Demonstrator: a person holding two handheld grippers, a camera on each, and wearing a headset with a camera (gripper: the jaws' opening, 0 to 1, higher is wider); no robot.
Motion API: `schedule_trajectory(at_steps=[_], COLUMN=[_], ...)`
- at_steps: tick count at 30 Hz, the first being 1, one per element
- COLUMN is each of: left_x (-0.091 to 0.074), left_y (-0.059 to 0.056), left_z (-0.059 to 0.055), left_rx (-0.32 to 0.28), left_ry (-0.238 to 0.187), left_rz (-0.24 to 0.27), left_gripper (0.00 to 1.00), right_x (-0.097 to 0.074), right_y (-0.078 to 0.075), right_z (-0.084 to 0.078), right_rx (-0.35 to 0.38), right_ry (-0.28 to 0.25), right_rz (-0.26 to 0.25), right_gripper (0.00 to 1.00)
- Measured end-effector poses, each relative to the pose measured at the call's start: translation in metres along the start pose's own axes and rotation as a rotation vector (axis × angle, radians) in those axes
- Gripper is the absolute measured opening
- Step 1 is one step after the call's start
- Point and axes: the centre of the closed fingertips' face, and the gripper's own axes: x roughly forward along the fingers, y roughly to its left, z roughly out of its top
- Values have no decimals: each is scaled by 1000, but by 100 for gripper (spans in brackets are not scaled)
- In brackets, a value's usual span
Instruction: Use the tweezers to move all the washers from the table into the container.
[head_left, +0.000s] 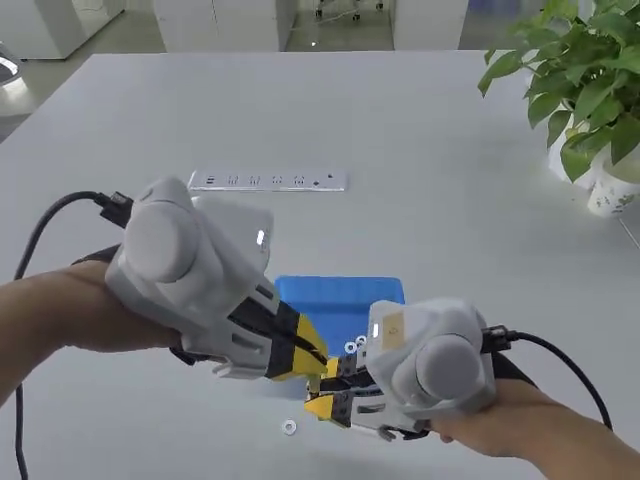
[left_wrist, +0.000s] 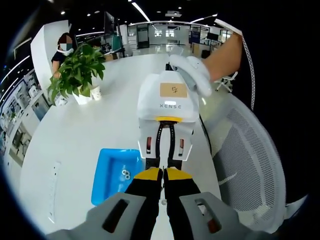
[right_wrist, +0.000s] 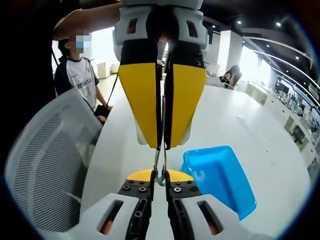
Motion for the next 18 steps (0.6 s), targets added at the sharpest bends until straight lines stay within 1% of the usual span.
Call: schedule_trajectory(at_steps=[11,16,18], left_x=[-5,-5,-4], left_y=[24,36,42], left_z=[11,12,11], left_rx=[22,29,30], left_ry=[-3,0,0], left_rz=[24,27,27], left_gripper=[5,5,5], right_x=[-6,-6,-6], right_y=[-30,-44,-49], right_z=[6,5,4], right_rx=[-23,-27,-26], right_ry=[0,2,2], right_rz=[-23,-32,-34], right_gripper=[10,10,10])
